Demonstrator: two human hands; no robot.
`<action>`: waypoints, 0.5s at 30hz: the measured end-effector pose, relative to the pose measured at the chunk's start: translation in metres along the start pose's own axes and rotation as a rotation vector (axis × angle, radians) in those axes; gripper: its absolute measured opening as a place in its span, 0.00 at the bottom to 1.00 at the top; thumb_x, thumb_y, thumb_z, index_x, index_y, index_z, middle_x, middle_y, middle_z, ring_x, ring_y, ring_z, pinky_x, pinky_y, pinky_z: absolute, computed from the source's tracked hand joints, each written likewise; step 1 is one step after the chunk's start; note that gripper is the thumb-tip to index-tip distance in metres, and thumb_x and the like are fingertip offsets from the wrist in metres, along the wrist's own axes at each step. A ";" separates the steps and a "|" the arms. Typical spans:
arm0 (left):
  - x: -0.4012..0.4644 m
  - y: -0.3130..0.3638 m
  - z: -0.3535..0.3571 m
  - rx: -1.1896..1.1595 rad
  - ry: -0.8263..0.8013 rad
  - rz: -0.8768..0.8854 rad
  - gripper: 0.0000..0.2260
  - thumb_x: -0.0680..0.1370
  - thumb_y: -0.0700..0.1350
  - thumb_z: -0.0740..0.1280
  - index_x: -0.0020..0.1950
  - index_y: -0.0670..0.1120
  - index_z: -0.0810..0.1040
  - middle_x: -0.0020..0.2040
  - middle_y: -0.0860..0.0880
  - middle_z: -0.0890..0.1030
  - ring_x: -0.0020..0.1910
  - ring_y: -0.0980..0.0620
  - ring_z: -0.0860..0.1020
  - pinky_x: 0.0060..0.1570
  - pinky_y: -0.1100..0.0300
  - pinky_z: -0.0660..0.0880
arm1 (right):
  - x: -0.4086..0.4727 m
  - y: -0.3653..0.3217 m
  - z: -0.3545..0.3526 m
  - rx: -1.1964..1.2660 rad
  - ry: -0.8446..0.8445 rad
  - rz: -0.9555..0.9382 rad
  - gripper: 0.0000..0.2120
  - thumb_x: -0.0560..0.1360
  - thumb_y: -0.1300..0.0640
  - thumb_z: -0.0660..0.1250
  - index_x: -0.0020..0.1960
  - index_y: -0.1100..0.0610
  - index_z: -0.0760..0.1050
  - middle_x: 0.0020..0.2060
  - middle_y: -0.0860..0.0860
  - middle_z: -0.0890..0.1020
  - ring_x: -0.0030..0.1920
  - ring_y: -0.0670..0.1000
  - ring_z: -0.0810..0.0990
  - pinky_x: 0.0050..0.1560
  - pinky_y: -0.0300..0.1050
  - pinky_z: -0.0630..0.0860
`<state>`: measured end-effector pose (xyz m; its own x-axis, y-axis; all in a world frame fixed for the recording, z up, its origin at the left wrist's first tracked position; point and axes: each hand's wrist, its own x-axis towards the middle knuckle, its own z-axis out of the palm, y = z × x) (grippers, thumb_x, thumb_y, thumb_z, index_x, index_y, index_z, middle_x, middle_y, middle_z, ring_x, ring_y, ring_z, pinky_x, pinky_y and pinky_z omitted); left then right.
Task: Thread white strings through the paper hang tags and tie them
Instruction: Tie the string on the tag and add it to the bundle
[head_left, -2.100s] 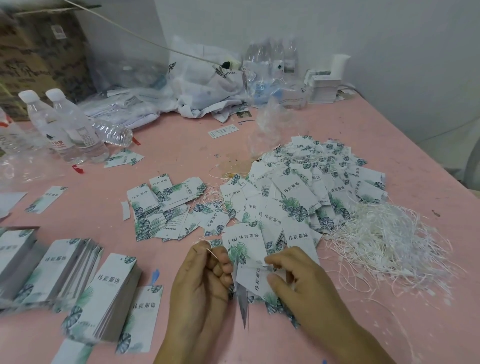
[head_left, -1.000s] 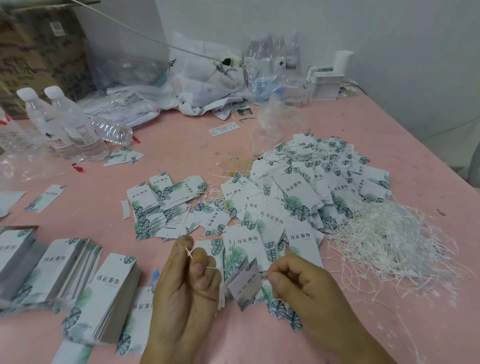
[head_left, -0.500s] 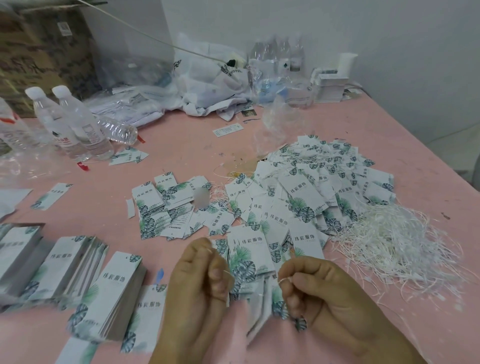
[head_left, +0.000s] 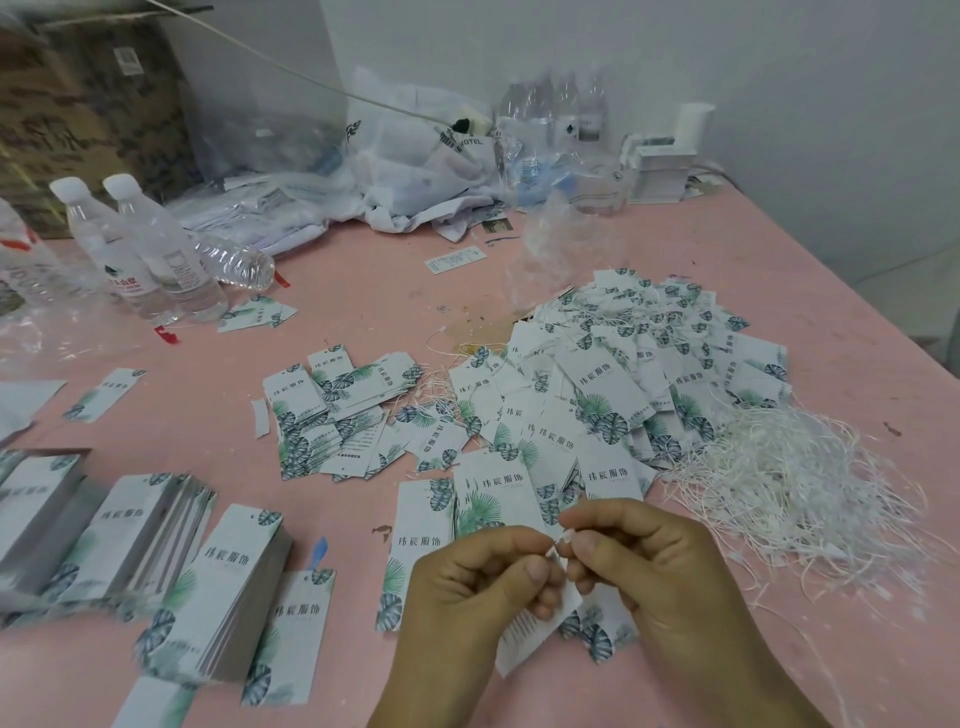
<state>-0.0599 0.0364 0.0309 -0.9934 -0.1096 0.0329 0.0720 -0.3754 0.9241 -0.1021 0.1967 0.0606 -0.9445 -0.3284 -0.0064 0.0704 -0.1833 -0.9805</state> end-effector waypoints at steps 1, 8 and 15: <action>0.000 0.000 0.000 -0.001 0.003 0.001 0.18 0.63 0.53 0.83 0.45 0.43 0.87 0.36 0.38 0.85 0.31 0.49 0.81 0.33 0.61 0.78 | -0.001 0.000 0.001 -0.030 0.009 -0.014 0.09 0.68 0.60 0.73 0.47 0.53 0.85 0.34 0.59 0.84 0.34 0.50 0.82 0.38 0.37 0.78; 0.002 -0.003 0.000 0.098 0.035 0.043 0.13 0.66 0.51 0.79 0.41 0.42 0.85 0.31 0.43 0.82 0.29 0.51 0.77 0.32 0.62 0.76 | -0.005 -0.005 0.006 -0.124 0.061 -0.083 0.09 0.66 0.58 0.73 0.45 0.50 0.85 0.32 0.56 0.84 0.33 0.47 0.82 0.37 0.35 0.78; 0.001 0.001 0.003 0.127 0.037 0.021 0.09 0.69 0.50 0.74 0.39 0.44 0.83 0.31 0.45 0.80 0.30 0.53 0.75 0.32 0.63 0.74 | -0.009 -0.001 0.010 -0.364 0.137 -0.208 0.12 0.68 0.58 0.76 0.44 0.41 0.83 0.35 0.47 0.85 0.35 0.45 0.82 0.40 0.34 0.77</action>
<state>-0.0607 0.0389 0.0333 -0.9877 -0.1513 0.0407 0.0785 -0.2531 0.9643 -0.0903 0.1909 0.0632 -0.9622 -0.1885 0.1966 -0.2202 0.1136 -0.9688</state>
